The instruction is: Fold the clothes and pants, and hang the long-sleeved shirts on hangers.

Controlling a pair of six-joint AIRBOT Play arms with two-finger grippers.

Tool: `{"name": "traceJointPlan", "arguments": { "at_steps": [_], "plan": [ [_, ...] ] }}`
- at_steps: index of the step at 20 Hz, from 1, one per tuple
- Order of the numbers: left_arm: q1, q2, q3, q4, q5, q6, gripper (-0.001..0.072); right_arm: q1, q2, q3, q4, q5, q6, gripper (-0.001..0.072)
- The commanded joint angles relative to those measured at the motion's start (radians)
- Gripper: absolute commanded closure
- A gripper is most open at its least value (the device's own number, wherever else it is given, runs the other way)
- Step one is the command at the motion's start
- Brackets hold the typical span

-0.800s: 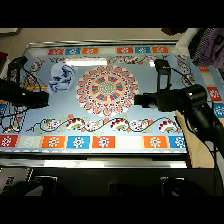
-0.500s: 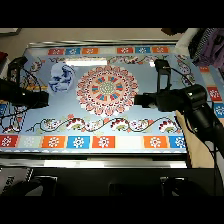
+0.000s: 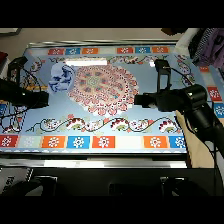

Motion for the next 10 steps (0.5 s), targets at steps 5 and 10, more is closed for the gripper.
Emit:
{"name": "traceJointPlan", "arguments": {
  "at_steps": [5, 10],
  "plan": [
    [0.000, -0.001, 0.000, 0.001, 0.003, 0.001, 0.0679, 0.001, -0.001, 0.001, 0.001, 0.001, 0.001, 0.0672],
    [0.003, -0.050, 0.000, 0.200, 0.219, -0.161, -0.0009, 0.001, -0.001, 0.001, 0.000, 0.003, 0.000, 0.0672]
  ]
}}
